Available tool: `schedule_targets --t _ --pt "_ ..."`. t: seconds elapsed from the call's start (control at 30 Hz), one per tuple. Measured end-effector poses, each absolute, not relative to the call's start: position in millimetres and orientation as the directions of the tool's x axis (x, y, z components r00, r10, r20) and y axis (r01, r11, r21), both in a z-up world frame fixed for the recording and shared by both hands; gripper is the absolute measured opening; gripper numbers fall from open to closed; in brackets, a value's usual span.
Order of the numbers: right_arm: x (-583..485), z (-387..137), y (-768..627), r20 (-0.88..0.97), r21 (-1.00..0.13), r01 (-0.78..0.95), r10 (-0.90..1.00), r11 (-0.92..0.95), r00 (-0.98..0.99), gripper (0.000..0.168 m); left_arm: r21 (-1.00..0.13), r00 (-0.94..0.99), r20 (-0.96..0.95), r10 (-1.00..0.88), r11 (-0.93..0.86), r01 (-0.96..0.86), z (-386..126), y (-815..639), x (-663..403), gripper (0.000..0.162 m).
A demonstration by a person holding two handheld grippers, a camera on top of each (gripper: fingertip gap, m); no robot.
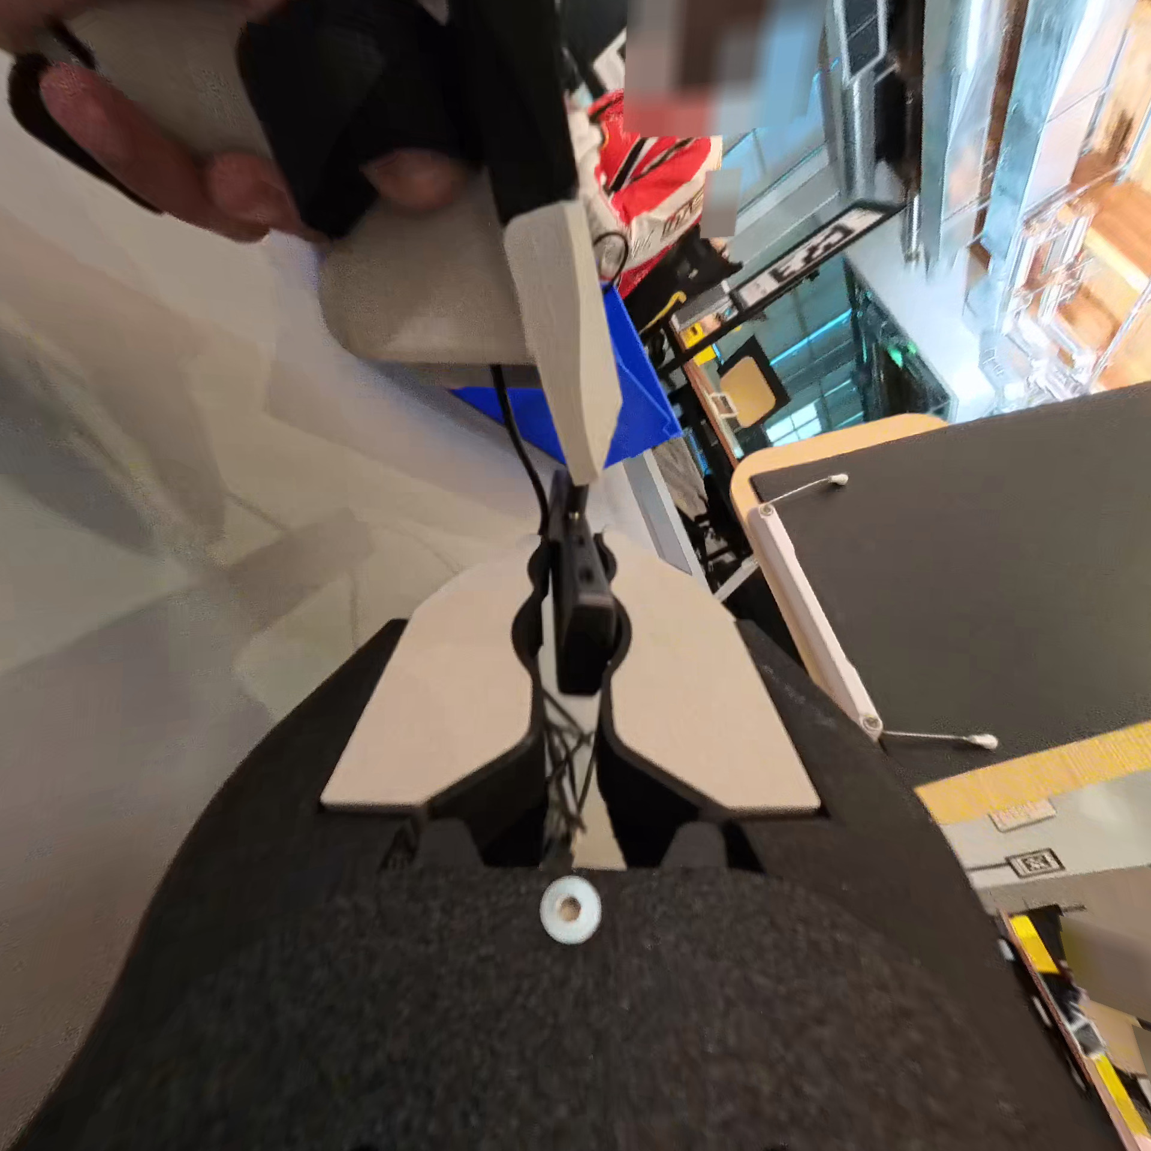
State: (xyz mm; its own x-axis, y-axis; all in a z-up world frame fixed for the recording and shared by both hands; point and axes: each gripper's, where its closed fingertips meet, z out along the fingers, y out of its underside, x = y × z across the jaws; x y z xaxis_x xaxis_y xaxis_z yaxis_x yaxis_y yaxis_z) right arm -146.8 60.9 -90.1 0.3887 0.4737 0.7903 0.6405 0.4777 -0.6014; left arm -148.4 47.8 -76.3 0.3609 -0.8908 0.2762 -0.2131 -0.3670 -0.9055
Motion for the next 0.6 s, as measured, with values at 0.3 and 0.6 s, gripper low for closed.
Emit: schedule_targets --t 0.3,0.6 --pt "-152 -84 40 0.752 -0.653 0.534 0.547 0.537 0.368 0.012 -0.868 0.067 0.472 -0.879 -0.477 -0.136 -70 31 -151 0.01" --pt "-154 -82 41 0.794 -0.591 0.632 0.503 0.502 0.342 0.011 -0.89 0.071 0.404 -0.912 -0.409 -0.2 -71 28 -158 0.01"
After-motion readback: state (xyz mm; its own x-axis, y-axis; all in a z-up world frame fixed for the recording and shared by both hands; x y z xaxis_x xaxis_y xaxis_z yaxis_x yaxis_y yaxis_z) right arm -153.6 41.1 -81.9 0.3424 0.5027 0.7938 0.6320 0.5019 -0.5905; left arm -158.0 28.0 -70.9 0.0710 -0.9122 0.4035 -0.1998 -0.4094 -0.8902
